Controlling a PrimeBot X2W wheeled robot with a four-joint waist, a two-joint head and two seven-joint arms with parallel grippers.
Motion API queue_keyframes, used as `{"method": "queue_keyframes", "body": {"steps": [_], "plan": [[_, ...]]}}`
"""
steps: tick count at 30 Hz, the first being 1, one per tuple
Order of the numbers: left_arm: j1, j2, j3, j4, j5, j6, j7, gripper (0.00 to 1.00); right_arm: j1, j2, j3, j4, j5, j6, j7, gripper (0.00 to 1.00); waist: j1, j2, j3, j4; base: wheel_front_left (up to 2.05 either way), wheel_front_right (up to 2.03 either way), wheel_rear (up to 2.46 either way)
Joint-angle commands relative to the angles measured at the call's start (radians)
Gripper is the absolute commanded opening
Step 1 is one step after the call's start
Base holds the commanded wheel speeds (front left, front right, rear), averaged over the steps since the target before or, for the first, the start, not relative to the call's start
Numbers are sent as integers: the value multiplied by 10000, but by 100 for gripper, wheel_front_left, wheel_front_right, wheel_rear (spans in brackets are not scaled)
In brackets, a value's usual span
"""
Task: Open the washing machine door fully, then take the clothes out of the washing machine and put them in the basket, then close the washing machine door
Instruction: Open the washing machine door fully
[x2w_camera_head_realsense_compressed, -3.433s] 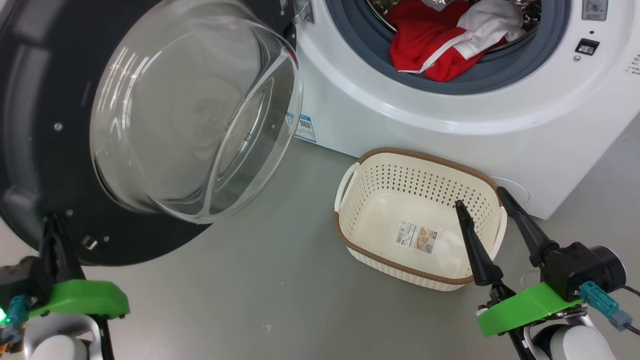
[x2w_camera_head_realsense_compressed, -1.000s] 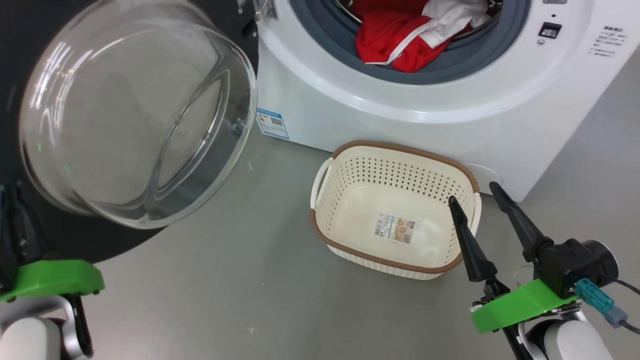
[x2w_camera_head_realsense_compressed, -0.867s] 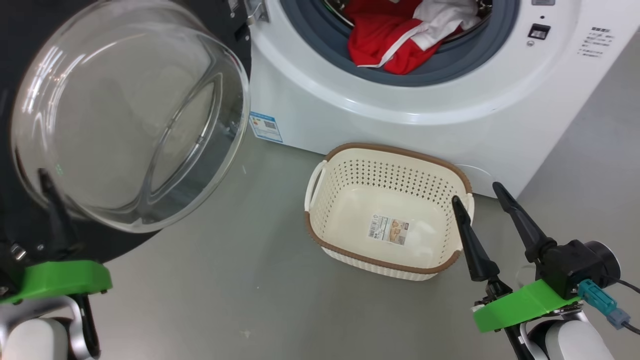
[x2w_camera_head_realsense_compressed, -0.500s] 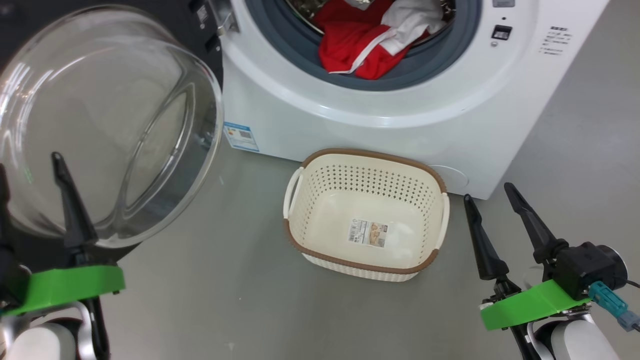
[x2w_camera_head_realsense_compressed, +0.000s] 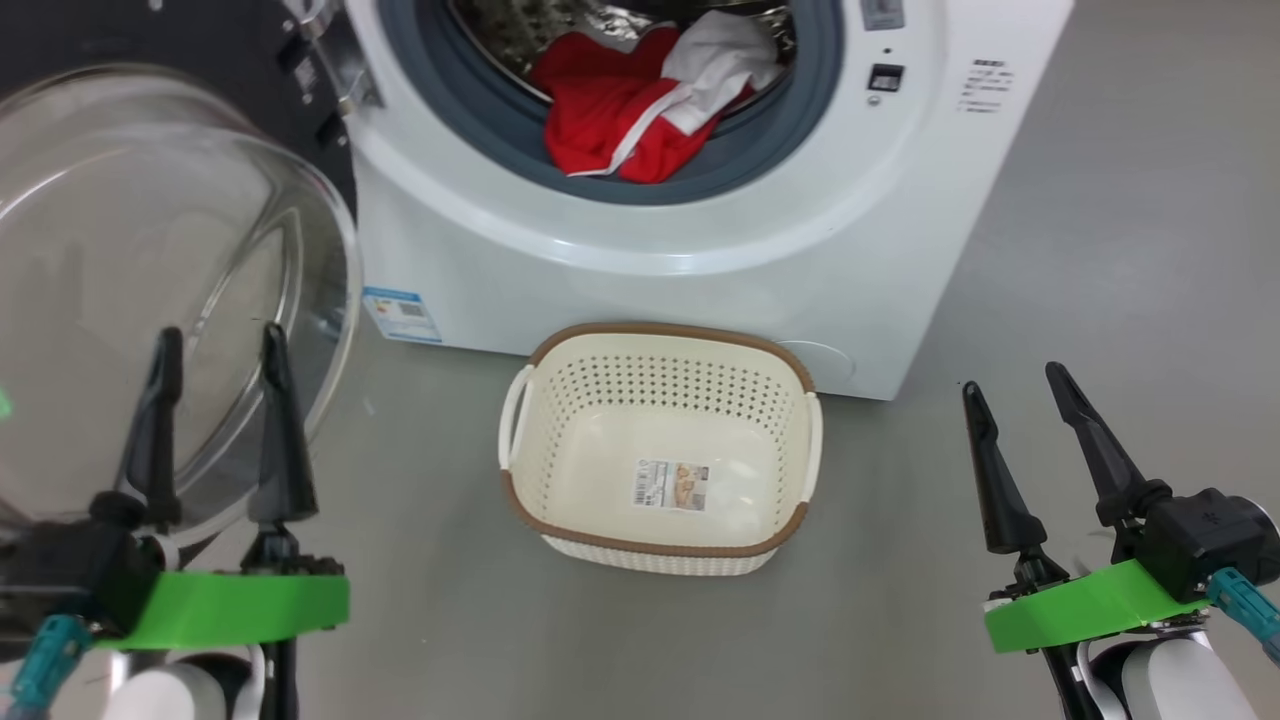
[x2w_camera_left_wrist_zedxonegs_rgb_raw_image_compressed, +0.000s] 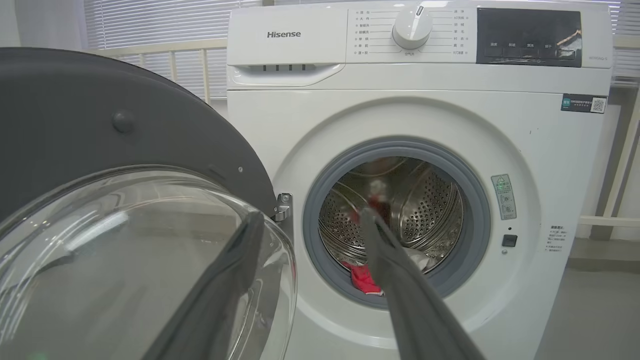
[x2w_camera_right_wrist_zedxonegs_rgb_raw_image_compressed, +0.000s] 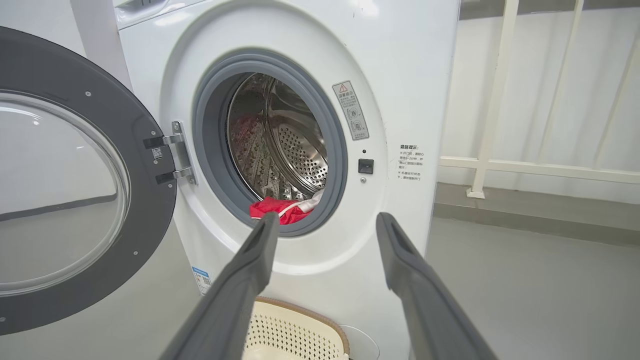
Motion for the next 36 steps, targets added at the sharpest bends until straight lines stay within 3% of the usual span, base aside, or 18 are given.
{"method": "queue_keyframes", "body": {"steps": [1,10,17,26,36], "plan": [[54,160,269,-100,-88,-78,-34,100,-205,20,206,-198,-30,63,-123,100,0,-1,-116,-362,0,0,0],[337,-43,92,736,-701,-603,-152,100,-9,20,89,-114,-30,63,-213,100,0,-1,-226,-1314,0,0,0],[517,108,-227,972,-382,-905,-288,100,22,20,3,-235,-91,63,-229,100,0,-1,-197,-1971,0,0,0],[919,-102,-118,1177,-235,-945,-380,100,308,20,35,-535,-302,63,-232,100,0,-1,-330,-2566,0,0,0],[1643,-386,164,1042,-177,-1096,-387,100,802,20,-145,-592,-451,63,-232,100,0,-1,-893,-2754,0,0,0]]}}
